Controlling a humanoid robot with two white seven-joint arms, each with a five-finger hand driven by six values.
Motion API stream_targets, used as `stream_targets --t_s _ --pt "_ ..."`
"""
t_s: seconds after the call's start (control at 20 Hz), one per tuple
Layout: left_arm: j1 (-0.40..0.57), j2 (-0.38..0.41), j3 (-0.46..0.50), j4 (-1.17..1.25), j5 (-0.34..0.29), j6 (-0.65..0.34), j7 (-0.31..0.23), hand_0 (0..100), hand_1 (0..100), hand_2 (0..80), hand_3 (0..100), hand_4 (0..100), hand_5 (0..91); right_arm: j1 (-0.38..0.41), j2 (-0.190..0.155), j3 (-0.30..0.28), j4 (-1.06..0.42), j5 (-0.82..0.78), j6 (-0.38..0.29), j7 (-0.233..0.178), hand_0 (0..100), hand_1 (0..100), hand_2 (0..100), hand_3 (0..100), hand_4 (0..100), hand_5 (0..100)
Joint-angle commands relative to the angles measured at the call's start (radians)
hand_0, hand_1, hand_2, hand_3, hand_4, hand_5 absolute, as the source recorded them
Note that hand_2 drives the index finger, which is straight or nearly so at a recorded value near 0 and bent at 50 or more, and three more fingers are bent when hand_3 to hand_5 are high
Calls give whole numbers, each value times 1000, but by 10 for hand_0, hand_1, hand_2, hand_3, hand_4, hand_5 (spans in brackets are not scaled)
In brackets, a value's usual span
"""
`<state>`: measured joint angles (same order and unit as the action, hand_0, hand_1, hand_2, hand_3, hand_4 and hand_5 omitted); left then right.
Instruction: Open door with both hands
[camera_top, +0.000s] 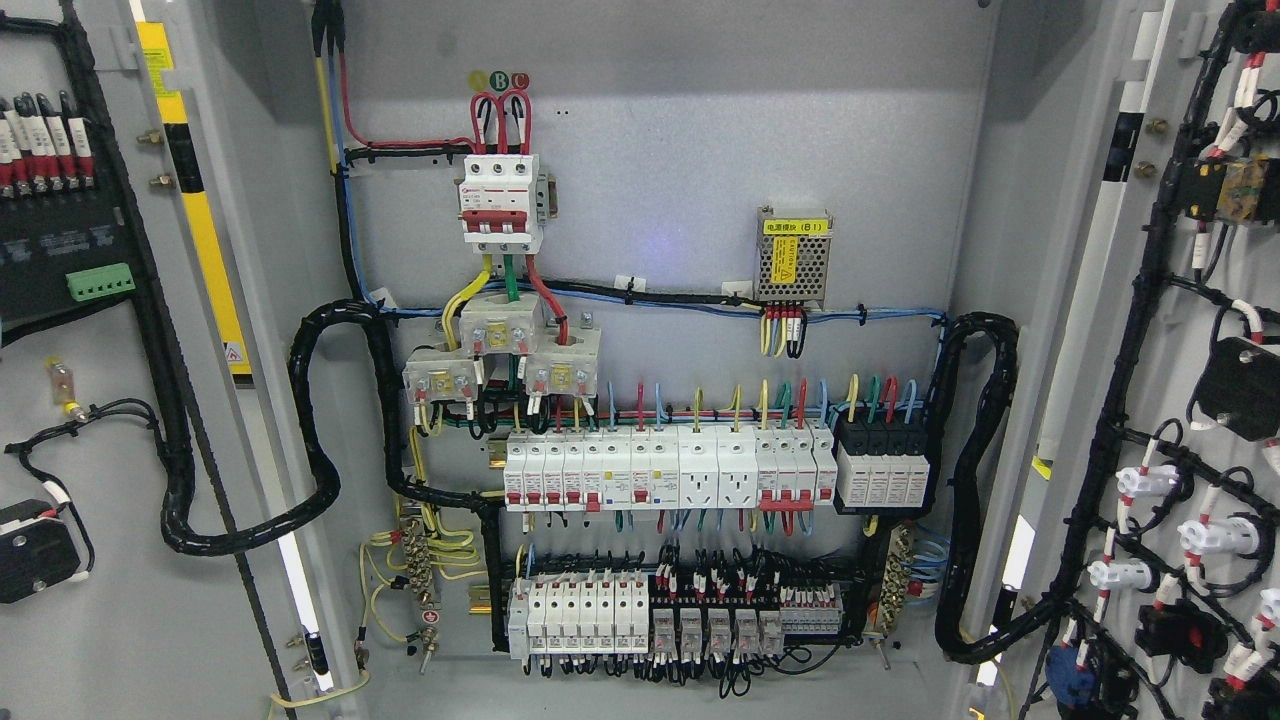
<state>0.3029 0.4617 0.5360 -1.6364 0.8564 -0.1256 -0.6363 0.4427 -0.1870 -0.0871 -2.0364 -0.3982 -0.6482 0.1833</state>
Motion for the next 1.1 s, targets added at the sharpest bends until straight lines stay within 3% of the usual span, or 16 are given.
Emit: stream_targets --t_s 0.0,0.2,0.4,0.55,0.75,0.9,1.05 --pt "47 -78 -145 -143 -43 -8 0 120 556 0 0 0 0 5 -32 118 123 2 2 1 0 500 40 0 0 0" --pt "56 -161 -230 -174 -173 -17 1 120 556 0 0 0 0 -1 -32 191 252 7 5 1 0 500 40 0 0 0" --pt "56 -334 -286 -24 -351 -17 1 120 556 0 0 0 0 -35 -31 294 492 7 2 -1 0 500 40 0 0 0" --pt "56 -446 -309 168 -445 -17 1 120 556 0 0 0 0 -78 4 343 700 9 -1 2 0 500 40 0 0 0" --pt "1 -454 -355 546 -479 -17 1 120 556 0 0 0 0 -140 23 441 968 13 -1 4 0 500 40 0 0 0" --pt "-131 -445 -355 949 -482 -19 1 120 556 0 0 0 0 -192 89 446 1232 13 -1 4 0 500 40 0 0 0" --pt "-192 -449 -355 1211 -484 -19 1 120 556 0 0 0 0 -271 152 435 1494 13 -1 4 0 500 40 0 0 0"
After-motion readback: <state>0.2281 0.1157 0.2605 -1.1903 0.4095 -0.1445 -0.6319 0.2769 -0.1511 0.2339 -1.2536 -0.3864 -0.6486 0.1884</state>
